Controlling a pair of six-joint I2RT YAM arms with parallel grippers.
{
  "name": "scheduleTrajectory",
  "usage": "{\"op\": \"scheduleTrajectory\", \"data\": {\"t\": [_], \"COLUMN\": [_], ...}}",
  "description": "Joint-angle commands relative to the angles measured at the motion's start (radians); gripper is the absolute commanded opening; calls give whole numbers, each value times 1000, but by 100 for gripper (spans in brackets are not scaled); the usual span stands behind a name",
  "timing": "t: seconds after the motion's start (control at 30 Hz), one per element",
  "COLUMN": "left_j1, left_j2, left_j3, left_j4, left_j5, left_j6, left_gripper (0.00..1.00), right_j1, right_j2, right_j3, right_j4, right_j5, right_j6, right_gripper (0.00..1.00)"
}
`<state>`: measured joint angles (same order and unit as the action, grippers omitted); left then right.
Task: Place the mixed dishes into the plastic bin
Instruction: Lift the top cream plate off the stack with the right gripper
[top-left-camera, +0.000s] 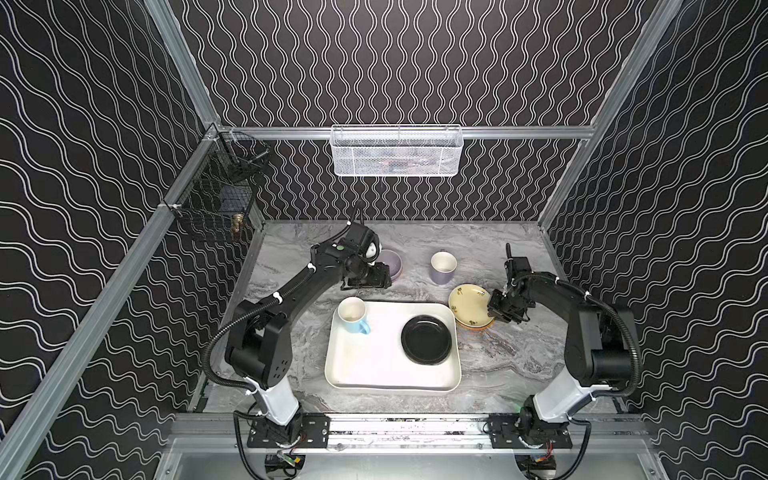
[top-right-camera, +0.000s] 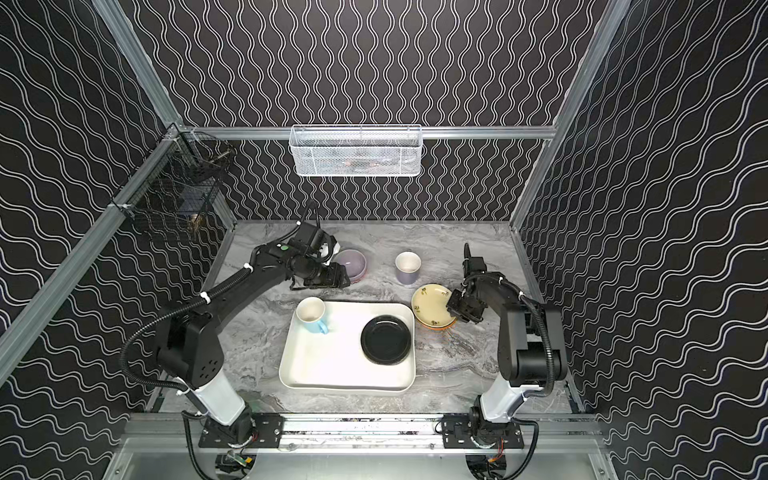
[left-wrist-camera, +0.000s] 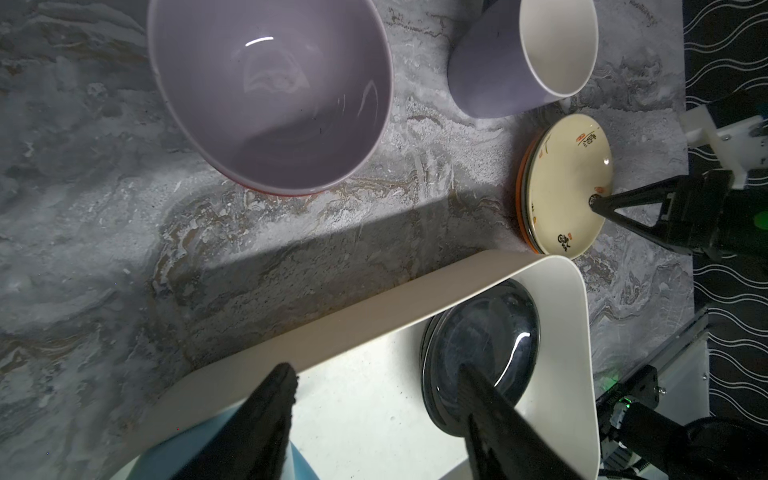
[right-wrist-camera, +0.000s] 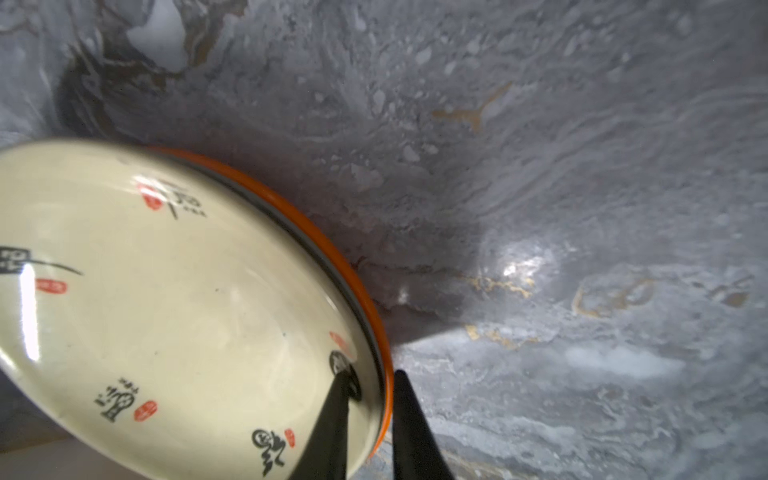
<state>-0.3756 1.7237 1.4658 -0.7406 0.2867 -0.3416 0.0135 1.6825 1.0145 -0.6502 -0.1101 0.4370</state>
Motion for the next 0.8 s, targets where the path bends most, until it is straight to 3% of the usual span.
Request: {"op": "scheduleTrajectory", "data": {"t": [0.0, 0.53, 0.77], "left_j1": [4, 2, 3], "left_j2": [-6, -17, -28], "left_j3": [-1, 2, 5], "left_j4": [12, 9, -3], "left_j5": [6, 8, -1], "left_j6": [6, 6, 8], "left_gripper": [66, 66, 67], "right_j1": [2, 1, 2], "right_j2": [-2, -70, -99], "right_j3": [-11, 15, 28], "right_j4": [-17, -67, -74], "right_j5": [41, 47, -4], "right_j6": [23, 26, 35], "right_gripper": [14, 5, 0]}}
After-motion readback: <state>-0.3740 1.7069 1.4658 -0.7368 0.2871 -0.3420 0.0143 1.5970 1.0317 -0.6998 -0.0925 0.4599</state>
